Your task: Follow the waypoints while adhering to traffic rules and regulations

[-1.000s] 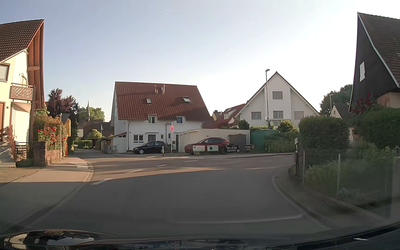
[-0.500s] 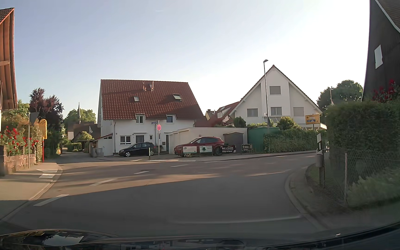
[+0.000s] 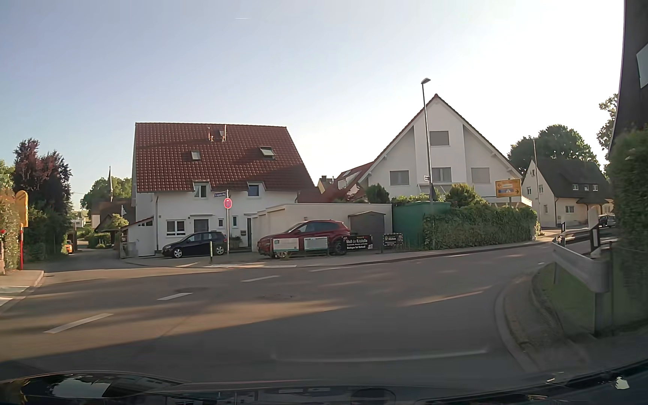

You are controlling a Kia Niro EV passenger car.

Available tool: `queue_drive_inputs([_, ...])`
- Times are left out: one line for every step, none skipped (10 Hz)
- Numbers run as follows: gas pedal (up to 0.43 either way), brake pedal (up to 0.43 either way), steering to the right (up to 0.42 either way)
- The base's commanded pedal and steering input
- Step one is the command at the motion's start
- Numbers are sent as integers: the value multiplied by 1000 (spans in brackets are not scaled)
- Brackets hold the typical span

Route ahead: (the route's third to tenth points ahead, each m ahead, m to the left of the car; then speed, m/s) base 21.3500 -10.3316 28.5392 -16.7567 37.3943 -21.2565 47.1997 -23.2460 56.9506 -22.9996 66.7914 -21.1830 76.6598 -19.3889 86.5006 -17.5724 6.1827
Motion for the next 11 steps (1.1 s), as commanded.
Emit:
queue_drive_inputs([59,0,80])
queue_drive_inputs([59,0,94])
queue_drive_inputs([59,0,107])
queue_drive_inputs([59,0,128])
queue_drive_inputs([59,0,147])
queue_drive_inputs([47,0,162])
queue_drive_inputs([39,0,176])
queue_drive_inputs([20,0,191])
queue_drive_inputs([20,0,205])
queue_drive_inputs([20,0,220])
queue_drive_inputs([20,0,227])
